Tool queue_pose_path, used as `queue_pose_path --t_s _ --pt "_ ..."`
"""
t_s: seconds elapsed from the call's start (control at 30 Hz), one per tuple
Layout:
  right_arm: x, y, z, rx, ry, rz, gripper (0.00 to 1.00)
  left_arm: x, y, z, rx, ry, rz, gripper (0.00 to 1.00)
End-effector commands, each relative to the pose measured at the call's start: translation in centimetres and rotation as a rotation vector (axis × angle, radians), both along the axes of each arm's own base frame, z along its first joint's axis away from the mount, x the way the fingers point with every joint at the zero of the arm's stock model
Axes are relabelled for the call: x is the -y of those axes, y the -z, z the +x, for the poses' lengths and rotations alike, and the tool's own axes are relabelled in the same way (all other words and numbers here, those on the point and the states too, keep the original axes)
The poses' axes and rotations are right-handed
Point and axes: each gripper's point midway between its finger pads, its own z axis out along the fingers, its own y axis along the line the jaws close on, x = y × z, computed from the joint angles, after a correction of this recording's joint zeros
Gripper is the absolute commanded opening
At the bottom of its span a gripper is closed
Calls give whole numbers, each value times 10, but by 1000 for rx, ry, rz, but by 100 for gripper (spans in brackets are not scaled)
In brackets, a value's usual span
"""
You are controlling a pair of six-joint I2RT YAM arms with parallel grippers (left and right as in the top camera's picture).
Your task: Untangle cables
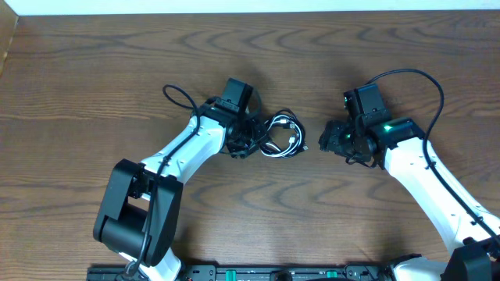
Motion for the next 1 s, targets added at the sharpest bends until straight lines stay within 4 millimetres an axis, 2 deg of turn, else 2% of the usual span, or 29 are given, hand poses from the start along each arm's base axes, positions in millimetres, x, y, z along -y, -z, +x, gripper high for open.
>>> queue_pose_path --t_s 0.0,0.13,0.33,0.63,0.8,0.83,0.97 --pt "1 -4 4 12 16 -12 59 -20 15 4 -11 -104 109 43" --pt "2 -3 2 5 17 -18 59 -27 17 8 2 -144 144 43" --pt "3 -4 5 17 20 -22 61 -24 14 18 38 -159 127 43" --pt "1 -6 10 39 20 -14 63 -21 15 14 26 -159 129 40" --pt "1 -6 10 38 20 -14 64 -12 30 6 -2 -126 146 41" --pt "1 -6 10 38 20 -14 64 -11 33 5 -7 -123 150 40" --pt "1 -6 9 36 20 -14 65 -11 45 5 -21 -121 161 27"
